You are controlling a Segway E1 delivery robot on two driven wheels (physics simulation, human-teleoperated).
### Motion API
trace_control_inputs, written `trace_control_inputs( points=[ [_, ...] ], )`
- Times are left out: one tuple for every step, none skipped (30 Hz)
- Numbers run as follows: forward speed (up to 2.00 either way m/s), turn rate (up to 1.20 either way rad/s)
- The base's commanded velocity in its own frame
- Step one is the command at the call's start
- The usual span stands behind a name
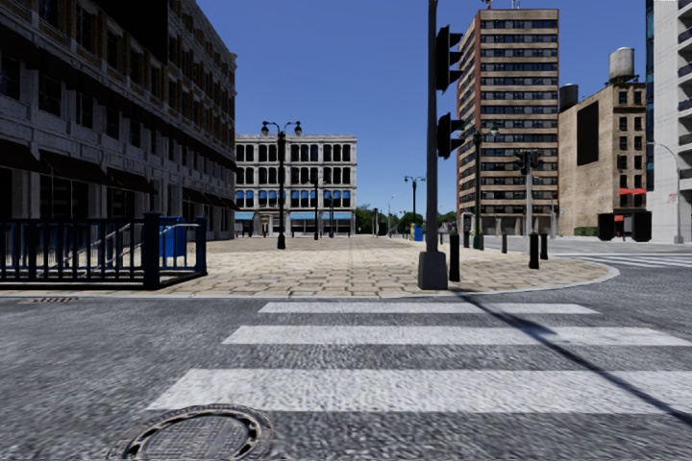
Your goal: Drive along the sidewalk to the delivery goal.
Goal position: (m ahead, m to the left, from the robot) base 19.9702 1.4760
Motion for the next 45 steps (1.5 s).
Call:
trace_control_inputs(
  points=[
    [2.00,0.00],
    [2.00,0.00],
    [2.00,0.00],
    [2.00,0.00],
    [2.00,0.00],
    [2.00,0.00],
    [2.00,0.00],
    [2.00,0.00],
    [2.00,0.00],
    [2.00,0.00],
    [2.00,0.00],
    [2.00,0.00],
    [2.00,0.00],
    [2.00,0.00],
    [2.00,0.00],
    [2.00,0.00],
    [2.00,0.00],
    [2.00,0.00],
    [2.00,0.00],
    [2.00,0.00],
    [2.00,0.00],
    [2.00,0.00],
    [2.00,0.00],
    [2.00,0.00],
    [2.00,0.00],
    [2.00,0.00],
    [2.00,0.00],
    [2.00,0.00],
    [2.00,0.00],
    [2.00,0.00],
    [2.00,0.00],
    [2.00,0.00],
    [2.00,0.00],
    [2.00,0.00],
    [2.00,0.00],
    [2.00,0.00],
    [2.00,0.00],
    [2.00,0.00],
    [2.00,0.00],
    [2.00,0.00],
    [2.00,0.00],
    [2.00,0.00],
    [2.00,0.00],
    [2.00,0.00],
    [2.00,0.00]
  ],
)
